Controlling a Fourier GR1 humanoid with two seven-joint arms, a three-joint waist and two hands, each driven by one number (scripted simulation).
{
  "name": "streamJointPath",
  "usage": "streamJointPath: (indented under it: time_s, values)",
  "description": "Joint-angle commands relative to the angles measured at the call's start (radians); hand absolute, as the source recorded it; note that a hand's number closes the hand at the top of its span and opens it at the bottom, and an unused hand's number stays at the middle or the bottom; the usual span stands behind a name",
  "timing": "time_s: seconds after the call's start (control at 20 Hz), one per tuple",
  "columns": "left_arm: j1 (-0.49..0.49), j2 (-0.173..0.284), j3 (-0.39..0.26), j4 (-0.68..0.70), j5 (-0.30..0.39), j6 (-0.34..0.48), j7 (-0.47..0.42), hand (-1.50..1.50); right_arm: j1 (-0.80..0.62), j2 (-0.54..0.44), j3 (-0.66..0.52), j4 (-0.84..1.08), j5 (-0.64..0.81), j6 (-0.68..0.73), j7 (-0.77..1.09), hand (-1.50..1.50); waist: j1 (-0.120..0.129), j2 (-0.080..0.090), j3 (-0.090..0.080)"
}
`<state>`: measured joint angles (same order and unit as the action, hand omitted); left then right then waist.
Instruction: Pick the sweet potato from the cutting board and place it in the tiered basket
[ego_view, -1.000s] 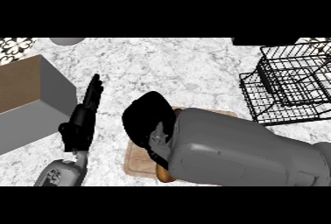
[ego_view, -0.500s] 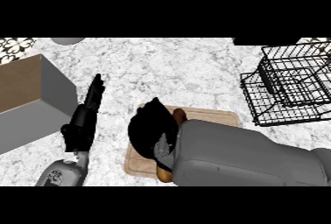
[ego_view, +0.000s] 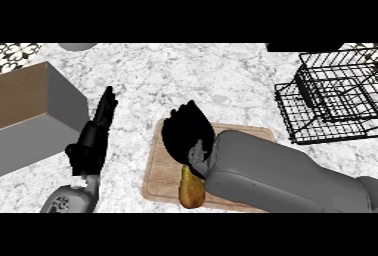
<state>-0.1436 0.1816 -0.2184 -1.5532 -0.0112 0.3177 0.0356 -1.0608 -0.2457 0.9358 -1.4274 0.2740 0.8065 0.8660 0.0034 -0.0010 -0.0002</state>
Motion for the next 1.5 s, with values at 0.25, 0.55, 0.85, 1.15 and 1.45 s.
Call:
streamJointPath:
  time_s: [0.25, 0.55, 0.85, 1.15, 1.45]
  values:
    - [-0.061, -0.035, 0.041, 0.033, -0.011, -0.013, 0.013, 0.00, 0.111, 0.055, -0.069, 0.048, 0.150, 0.064, -0.036, -1.50, -0.001, 0.001, 0.000]
    - [0.050, -0.007, 0.011, -0.082, -0.042, -0.051, 0.026, 0.00, 0.159, 0.074, -0.126, 0.036, 0.238, 0.110, -0.109, -1.50, 0.004, 0.000, 0.000]
    - [0.024, -0.057, 0.028, -0.013, -0.055, -0.044, -0.015, 0.00, 0.217, 0.163, -0.149, 0.079, 0.330, 0.114, -0.119, -1.50, 0.002, 0.000, 0.000]
    - [-0.067, -0.052, 0.086, 0.019, -0.046, -0.070, 0.039, 0.00, 0.249, 0.130, -0.177, 0.122, 0.424, 0.102, -0.235, -1.50, 0.001, 0.001, 0.000]
    - [-0.066, -0.086, 0.096, 0.109, -0.062, -0.070, -0.044, 0.00, 0.275, 0.206, -0.150, 0.210, 0.533, 0.055, -0.264, -1.50, 0.000, 0.003, 0.000]
